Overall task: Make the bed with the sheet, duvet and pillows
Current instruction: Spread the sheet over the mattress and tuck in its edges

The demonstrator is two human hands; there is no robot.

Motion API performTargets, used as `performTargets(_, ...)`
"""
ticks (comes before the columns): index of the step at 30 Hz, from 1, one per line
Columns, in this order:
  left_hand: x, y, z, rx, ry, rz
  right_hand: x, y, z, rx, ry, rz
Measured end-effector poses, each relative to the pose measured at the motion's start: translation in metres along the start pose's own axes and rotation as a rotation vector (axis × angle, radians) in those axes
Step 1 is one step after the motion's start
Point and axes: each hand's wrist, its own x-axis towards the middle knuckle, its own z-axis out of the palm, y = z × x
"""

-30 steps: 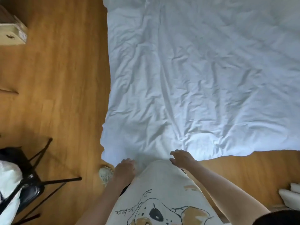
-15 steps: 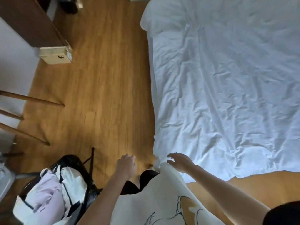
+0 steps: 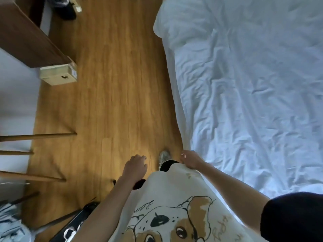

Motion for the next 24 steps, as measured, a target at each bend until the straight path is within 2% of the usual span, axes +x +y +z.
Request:
performTargets(6,0.084,-0.033,-0.094,-0.006,0.007,0.0,0.063,-0.062,-0.09,0.075,0.046,0.06)
performTargets(11,0.173,-0.055,-0.164,0.048,-0.056,0.04,0.112,-0.095,-0.136,0.213,0.128,0.143)
performTargets(18,0.306,-0.056,-0.288,0.252,-0.055,0.334,0.167,-0.143,-0.165,0.43,0.216,0.416)
performTargets(24,0.392,-0.019,-0.384,0.528,-0.129,0.554,0.209,-0.187,-0.188,0.638,0.329,0.486)
